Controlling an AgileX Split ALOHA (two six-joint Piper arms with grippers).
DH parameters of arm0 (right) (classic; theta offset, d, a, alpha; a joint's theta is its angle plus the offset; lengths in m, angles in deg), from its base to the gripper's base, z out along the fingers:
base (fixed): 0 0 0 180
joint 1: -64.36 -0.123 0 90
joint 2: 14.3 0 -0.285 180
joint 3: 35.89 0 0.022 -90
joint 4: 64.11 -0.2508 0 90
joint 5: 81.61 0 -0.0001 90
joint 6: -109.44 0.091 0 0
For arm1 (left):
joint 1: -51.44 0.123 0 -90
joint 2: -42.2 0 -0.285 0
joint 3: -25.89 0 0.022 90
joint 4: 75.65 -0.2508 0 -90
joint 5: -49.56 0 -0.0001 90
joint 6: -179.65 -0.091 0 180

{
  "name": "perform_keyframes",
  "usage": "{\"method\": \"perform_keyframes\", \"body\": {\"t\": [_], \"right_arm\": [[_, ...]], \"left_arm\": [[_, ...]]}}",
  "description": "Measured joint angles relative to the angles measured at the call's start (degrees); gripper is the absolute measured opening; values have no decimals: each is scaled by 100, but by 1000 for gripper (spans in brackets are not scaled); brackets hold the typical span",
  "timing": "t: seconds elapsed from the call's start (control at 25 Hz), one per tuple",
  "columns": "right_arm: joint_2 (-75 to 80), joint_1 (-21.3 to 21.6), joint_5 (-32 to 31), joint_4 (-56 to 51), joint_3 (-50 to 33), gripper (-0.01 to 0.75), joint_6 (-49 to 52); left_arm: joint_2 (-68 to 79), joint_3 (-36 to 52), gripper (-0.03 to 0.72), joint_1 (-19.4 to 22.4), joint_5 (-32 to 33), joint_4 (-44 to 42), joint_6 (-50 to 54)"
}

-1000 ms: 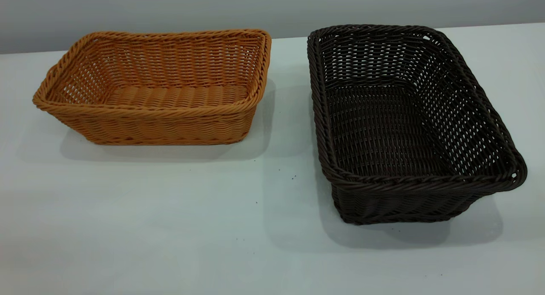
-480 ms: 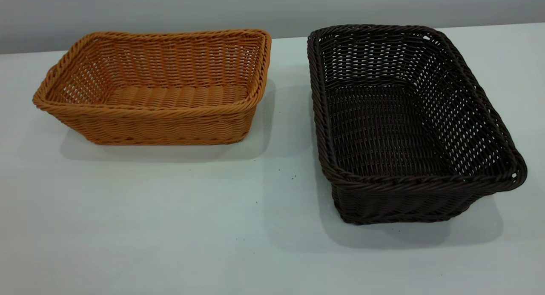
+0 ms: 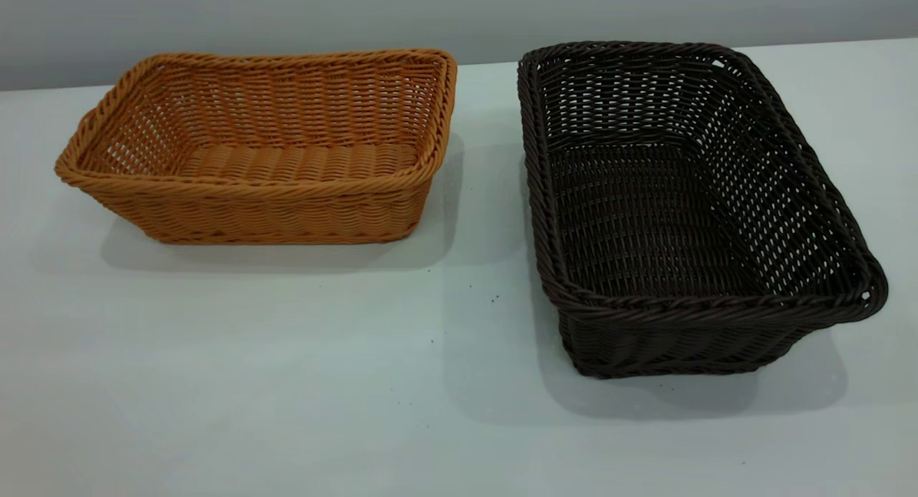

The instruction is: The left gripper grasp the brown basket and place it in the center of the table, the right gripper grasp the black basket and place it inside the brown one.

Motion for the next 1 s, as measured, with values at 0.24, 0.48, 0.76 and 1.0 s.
{"method": "perform_keyframes", "body": {"t": [0.24, 0.48, 0.76, 1.0], "right_arm": [[380, -7, -21, -310, 0, 568, 29], [477, -7, -33, -1454, 0, 654, 16], [756, -7, 634, -2618, -34, 657, 542], [1513, -7, 861, -2880, -36, 648, 1549]], "left_arm": [[38, 36, 605, 0, -232, -107, -425], [108, 40, 682, 0, -337, 295, -377], [1216, 51, 684, 0, -808, 332, -381], [2892, -271, 684, 0, -877, 527, -1424]]}}
